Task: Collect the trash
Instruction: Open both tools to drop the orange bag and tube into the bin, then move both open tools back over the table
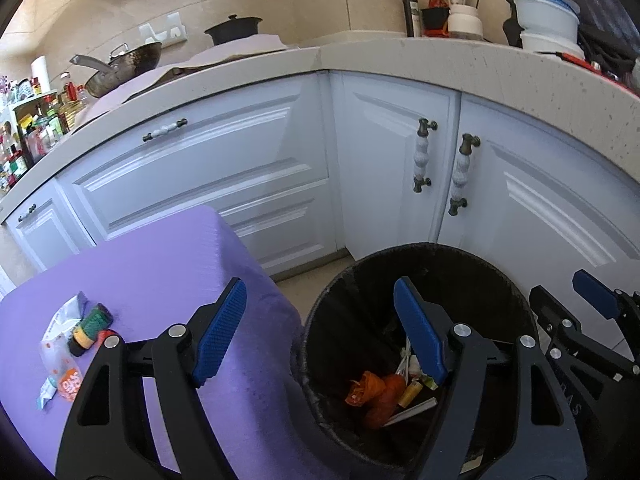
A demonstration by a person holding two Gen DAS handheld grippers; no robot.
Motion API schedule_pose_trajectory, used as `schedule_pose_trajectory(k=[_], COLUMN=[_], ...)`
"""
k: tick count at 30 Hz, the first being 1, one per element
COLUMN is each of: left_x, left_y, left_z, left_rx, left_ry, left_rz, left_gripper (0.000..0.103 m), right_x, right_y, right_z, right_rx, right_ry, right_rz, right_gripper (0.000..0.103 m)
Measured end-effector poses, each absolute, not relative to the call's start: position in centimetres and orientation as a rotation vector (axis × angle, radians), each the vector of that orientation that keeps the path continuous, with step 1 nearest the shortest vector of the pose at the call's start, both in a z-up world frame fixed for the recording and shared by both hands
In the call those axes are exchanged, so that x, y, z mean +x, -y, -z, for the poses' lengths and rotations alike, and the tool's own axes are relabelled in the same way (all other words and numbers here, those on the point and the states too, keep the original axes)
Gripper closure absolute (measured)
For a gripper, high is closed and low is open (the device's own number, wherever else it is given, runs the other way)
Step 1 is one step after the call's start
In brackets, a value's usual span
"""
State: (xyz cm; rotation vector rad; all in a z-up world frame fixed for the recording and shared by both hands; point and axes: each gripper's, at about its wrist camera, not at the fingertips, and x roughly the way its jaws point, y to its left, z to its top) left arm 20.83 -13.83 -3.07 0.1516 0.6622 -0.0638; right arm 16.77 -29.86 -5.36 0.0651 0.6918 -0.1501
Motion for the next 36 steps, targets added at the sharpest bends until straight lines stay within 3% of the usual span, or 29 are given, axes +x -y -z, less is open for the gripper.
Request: schedule_pose_trajectory(k=[12, 36], left_x=[17.5, 9.6], left_y=[8.0, -13.1], left_z=[0.5, 0.6], left_rx=[0.114, -0.007], left_ry=[-0.624, -0.668], left_rz=[-0.013, -0.415], left_gripper=[0.029, 0.024], right_x=[16.0, 16.5], right_y=[26.2, 8.9], right_z=[3.4, 3.1], right_rx=[0.053, -0.057], right_ry=[-0.663, -0.688], right_rz=[0.078, -0.276], right_gripper=[0.051, 0.051])
